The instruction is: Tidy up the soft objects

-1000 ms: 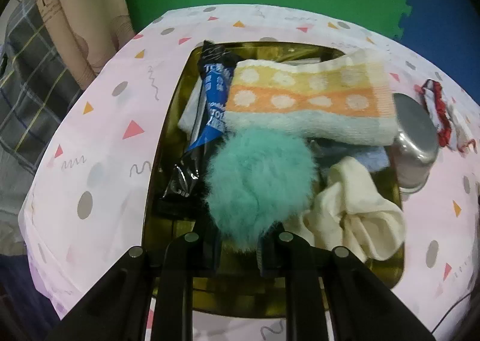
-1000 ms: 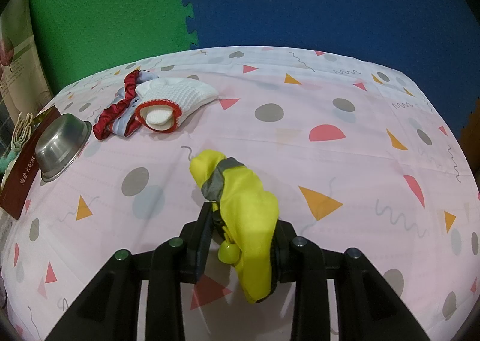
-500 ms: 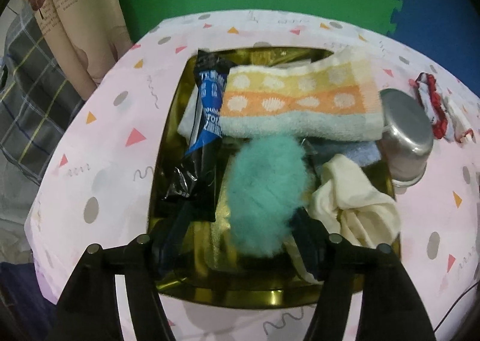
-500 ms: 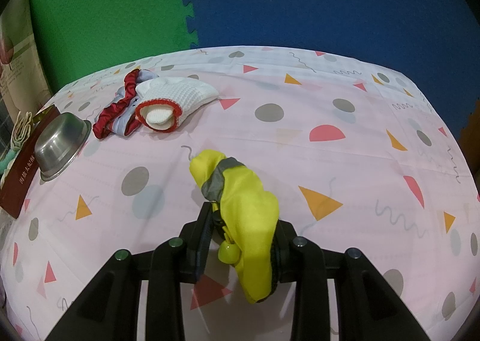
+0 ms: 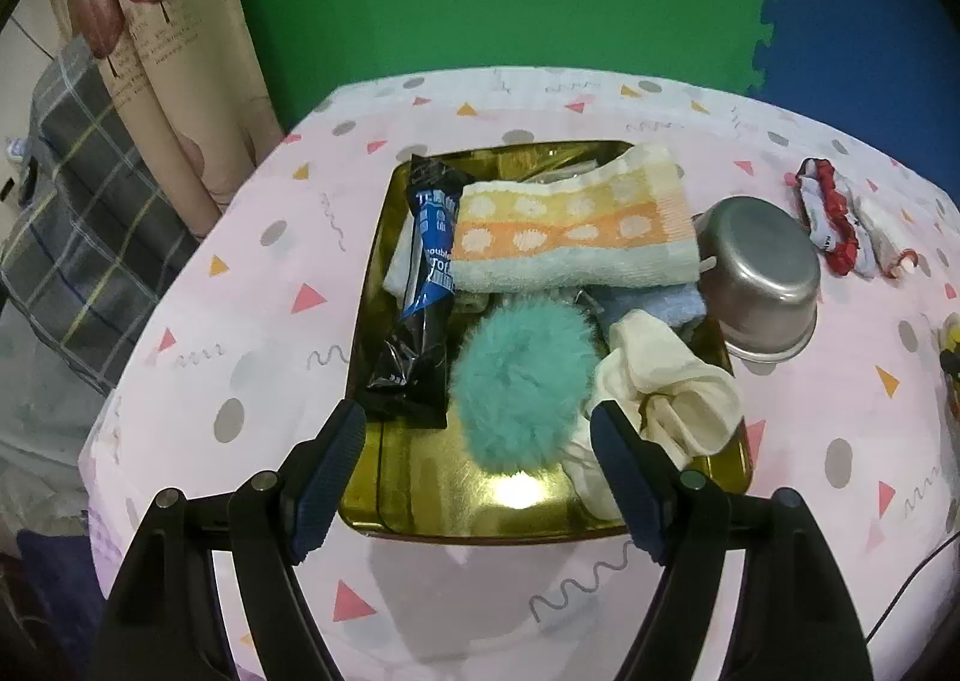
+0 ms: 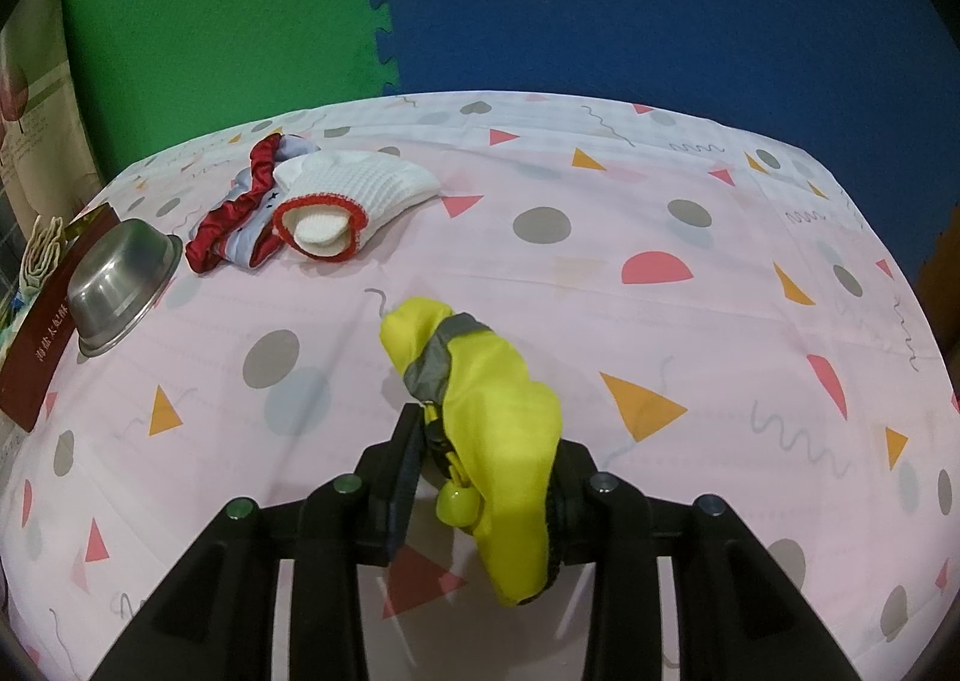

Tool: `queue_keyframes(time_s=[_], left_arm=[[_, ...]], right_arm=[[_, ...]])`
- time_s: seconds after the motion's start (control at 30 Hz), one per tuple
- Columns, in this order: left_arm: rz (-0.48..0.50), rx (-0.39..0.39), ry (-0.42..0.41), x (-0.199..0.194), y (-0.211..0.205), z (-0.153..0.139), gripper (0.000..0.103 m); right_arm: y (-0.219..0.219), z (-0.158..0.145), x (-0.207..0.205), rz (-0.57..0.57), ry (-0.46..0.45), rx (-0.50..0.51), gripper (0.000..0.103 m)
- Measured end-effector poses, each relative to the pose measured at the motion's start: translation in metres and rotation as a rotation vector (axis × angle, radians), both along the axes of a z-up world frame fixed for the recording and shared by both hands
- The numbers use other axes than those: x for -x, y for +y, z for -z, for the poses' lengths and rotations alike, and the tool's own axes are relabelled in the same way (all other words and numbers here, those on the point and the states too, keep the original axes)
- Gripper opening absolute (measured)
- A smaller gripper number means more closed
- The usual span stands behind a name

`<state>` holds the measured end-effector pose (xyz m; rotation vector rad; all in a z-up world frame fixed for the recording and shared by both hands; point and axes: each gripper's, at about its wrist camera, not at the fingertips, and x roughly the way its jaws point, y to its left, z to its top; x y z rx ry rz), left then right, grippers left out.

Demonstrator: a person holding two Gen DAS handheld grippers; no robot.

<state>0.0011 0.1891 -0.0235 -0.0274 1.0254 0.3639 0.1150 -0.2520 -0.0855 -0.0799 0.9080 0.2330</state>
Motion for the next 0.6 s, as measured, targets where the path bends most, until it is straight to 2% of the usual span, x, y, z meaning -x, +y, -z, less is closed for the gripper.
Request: queue_keyframes(time_s=[0.13,0.23,0.47,0.6], left_arm=[[0.011,-0.033,-0.028,0.0042,-0.0072,-0.0037,0.075],[0.024,-0.013,-0.050,0.0058,-0.0108,-0.0061,0.075],[-0.032,-0.025,-0.125,0.0057,-0.0111,-0.0086,0.076],[-0.073,0.028,-0.141,0.0066,-0.0023,-0.0032,0.076]], right_arm=[[0.0018,0.0000,0.0000,-0.001,-0.002,0.018,0.035],[0.0017,-0.0003,0.0004,-0.001,-0.002,0.020,0.035],[0.0023,-0.0002,0.0003,-0.001,-0.002,0.023,0.035],[0.0025,-0.0002,0.0003,-0.002,-0.003,0.026,0.035]])
